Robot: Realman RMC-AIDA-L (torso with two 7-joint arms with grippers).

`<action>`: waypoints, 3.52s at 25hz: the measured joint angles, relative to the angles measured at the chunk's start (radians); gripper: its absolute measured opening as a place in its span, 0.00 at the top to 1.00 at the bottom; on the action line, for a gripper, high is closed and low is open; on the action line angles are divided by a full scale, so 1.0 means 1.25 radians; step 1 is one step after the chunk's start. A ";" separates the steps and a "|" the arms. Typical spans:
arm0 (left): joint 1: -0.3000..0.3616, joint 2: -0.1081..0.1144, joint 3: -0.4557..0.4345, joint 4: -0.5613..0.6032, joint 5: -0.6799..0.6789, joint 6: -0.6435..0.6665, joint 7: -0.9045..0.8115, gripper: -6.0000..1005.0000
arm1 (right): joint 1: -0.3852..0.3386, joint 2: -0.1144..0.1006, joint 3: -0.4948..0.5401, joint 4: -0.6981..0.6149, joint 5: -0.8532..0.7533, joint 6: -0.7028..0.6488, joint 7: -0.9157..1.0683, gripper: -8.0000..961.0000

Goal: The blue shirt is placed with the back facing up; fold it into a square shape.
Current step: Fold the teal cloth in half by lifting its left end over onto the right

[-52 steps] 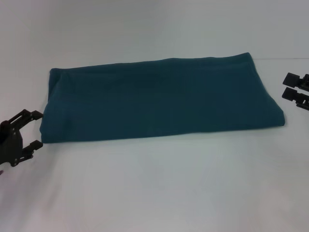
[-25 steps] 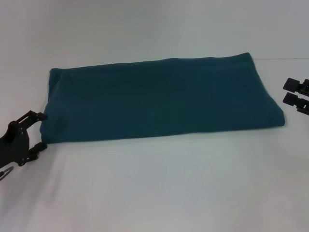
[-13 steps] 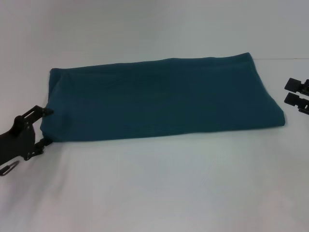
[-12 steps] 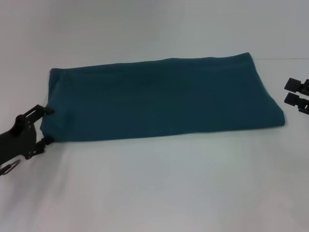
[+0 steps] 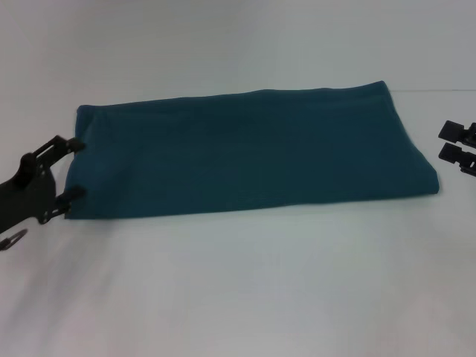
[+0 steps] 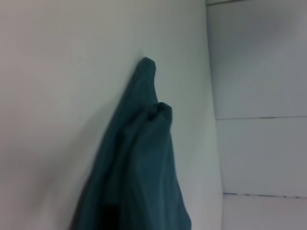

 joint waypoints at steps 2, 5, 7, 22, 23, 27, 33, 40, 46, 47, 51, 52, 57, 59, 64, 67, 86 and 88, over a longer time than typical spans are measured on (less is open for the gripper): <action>0.012 0.000 -0.001 -0.003 0.004 -0.008 -0.001 0.10 | 0.000 -0.001 0.001 0.007 0.000 0.002 -0.004 0.28; 0.026 -0.001 -0.001 -0.005 0.006 -0.018 -0.001 0.10 | -0.001 -0.004 0.000 0.018 0.000 0.006 -0.009 0.28; 0.035 -0.002 -0.001 -0.002 0.006 -0.019 -0.003 0.10 | -0.001 -0.004 0.000 0.019 0.000 0.007 -0.009 0.28; 0.026 -0.002 0.009 -0.003 0.042 -0.093 -0.007 0.11 | -0.009 -0.004 0.007 0.020 -0.019 0.016 -0.011 0.28; 0.026 -0.003 0.009 -0.003 0.042 -0.095 -0.007 0.11 | -0.009 -0.004 0.007 0.020 -0.019 0.016 -0.011 0.28; 0.028 -0.003 0.007 -0.002 0.042 -0.096 -0.008 0.12 | -0.010 -0.004 0.010 0.020 -0.019 0.017 -0.012 0.28; 0.027 -0.003 0.008 -0.003 0.046 -0.106 -0.011 0.12 | -0.010 -0.004 0.010 0.020 -0.019 0.021 -0.012 0.28; 0.022 -0.003 0.009 -0.009 0.046 -0.114 -0.019 0.13 | -0.011 -0.004 0.010 0.020 -0.018 0.025 -0.012 0.28; 0.011 -0.003 0.009 -0.025 0.048 -0.118 -0.019 0.13 | -0.011 -0.004 0.010 0.020 -0.018 0.030 -0.012 0.28; 0.008 -0.003 0.009 -0.028 0.048 -0.118 -0.019 0.13 | -0.011 -0.005 0.010 0.020 -0.018 0.029 -0.012 0.28; -0.008 -0.001 0.025 -0.037 0.049 -0.118 -0.019 0.14 | -0.011 -0.005 0.010 0.020 -0.018 0.030 -0.012 0.28; -0.015 0.000 0.030 -0.040 0.049 -0.117 -0.019 0.14 | -0.011 -0.005 0.010 0.020 -0.018 0.030 -0.012 0.28; -0.050 0.006 0.034 -0.047 0.046 -0.101 -0.005 0.14 | -0.011 -0.005 0.010 0.020 -0.018 0.031 -0.012 0.28; -0.055 0.007 0.033 -0.042 0.042 -0.091 0.003 0.14 | -0.011 -0.005 0.010 0.020 -0.018 0.031 -0.012 0.28; -0.051 0.008 0.024 -0.029 0.040 -0.075 0.006 0.15 | -0.012 -0.005 0.010 0.020 -0.018 0.031 -0.012 0.28; -0.037 0.008 0.024 -0.033 0.044 -0.077 0.002 0.15 | -0.012 -0.005 0.010 0.020 -0.018 0.031 -0.012 0.28; -0.028 0.003 0.032 -0.069 0.050 -0.094 -0.008 0.16 | -0.018 -0.005 0.010 0.020 -0.018 0.031 -0.013 0.28; -0.035 0.004 0.032 -0.070 0.050 -0.105 -0.008 0.16 | -0.021 -0.005 0.010 0.020 -0.018 0.031 -0.014 0.28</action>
